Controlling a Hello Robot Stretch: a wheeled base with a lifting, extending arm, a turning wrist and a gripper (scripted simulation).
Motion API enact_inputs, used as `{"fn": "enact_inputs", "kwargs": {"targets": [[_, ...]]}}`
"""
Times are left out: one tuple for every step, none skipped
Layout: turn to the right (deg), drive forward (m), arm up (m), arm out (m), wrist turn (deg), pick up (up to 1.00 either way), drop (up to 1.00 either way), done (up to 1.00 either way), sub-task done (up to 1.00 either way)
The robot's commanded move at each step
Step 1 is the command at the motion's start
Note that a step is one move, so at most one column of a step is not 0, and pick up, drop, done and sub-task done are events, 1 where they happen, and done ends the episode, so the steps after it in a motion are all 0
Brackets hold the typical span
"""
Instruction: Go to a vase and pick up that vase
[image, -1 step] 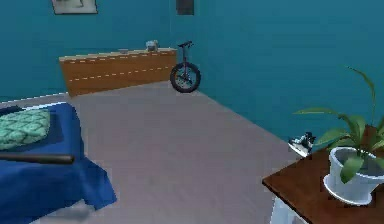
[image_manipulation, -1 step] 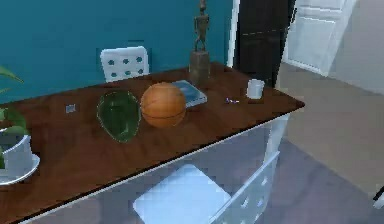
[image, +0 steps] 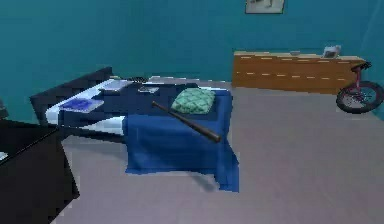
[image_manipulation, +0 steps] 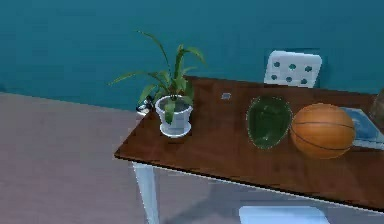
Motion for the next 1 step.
{"fn": "enact_inputs", "kwargs": {"targets": [[-33.0,0.0,0.0,0.0,0.0,0.0,0.0,0.0,0.0]]}}
